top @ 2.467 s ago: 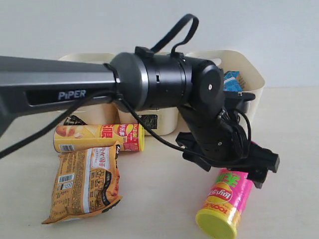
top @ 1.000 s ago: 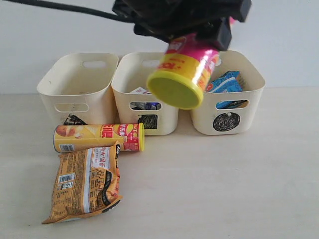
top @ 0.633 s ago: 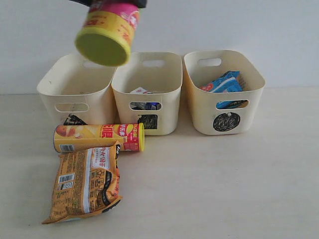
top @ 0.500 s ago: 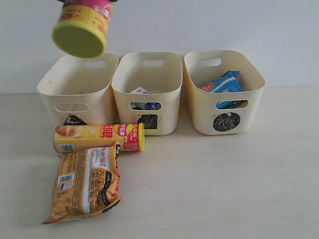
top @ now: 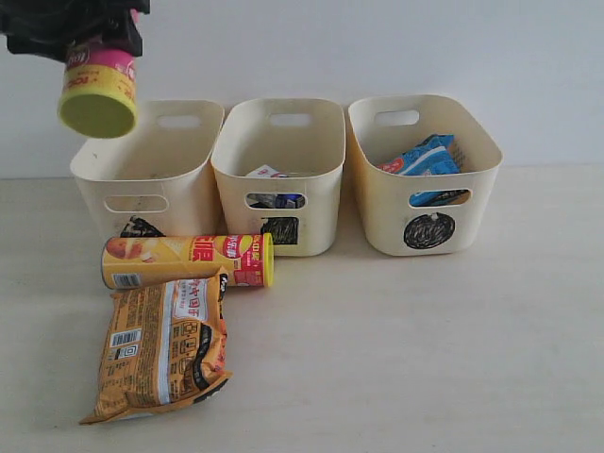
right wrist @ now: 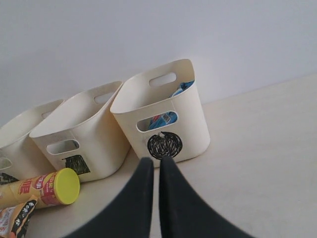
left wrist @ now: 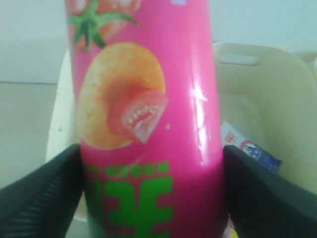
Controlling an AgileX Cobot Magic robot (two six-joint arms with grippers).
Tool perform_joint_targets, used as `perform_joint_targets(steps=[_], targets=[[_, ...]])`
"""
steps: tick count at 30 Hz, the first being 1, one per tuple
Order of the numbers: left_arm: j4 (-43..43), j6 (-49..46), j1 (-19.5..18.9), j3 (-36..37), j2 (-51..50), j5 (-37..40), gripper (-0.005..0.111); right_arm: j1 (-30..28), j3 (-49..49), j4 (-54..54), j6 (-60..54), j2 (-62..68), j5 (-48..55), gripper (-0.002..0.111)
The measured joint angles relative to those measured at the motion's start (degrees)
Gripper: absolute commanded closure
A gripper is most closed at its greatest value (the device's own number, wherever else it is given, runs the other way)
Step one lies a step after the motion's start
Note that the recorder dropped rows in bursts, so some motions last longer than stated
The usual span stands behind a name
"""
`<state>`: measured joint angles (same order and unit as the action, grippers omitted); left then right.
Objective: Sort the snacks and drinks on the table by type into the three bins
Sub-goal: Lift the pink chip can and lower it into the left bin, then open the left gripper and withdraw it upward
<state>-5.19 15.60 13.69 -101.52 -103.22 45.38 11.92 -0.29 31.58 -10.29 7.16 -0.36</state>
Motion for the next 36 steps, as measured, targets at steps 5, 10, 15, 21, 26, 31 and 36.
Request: perform_joint_targets(steps=[5, 10, 15, 21, 26, 31, 36], targets=[[0.0, 0.0, -3.19, 0.0, -4.59, -2.67, 0.102, 0.0, 0.0, 0.0, 0.0, 0.0, 0.36, 0.107], [0.0, -0.64, -4.89, 0.0, -8.27, -6.12, 0.102, 0.0, 0.0, 0.0, 0.0, 0.0, 0.79, 0.107], [0.0, -0.77, -5.04, 0.0, -11.41, -8.41, 0.084, 0.0, 0.0, 0.0, 0.0, 0.0, 0.79, 0.107], [0.0, -0.77, -5.04, 0.0, -14.28, -11.62, 0.038, 0.0, 0.0, 0.0, -0.1, 0.0, 0.79, 0.107], [-0.04, -0.86, -5.04, 0.0, -14.96, -13.85, 0.029, 0.0, 0.0, 0.0, -0.1, 0.0, 0.87, 0.107], [-0.41, -0.86, -5.04, -1.69, -14.96, -14.38, 0.029, 0.0, 0.0, 0.0, -0.1, 0.0, 0.87, 0.107], [-0.41, -0.86, -5.04, -6.51, -14.26, -11.04, 0.043, 0.0, 0.0, 0.0, -0.1, 0.0, 1.01, 0.107]])
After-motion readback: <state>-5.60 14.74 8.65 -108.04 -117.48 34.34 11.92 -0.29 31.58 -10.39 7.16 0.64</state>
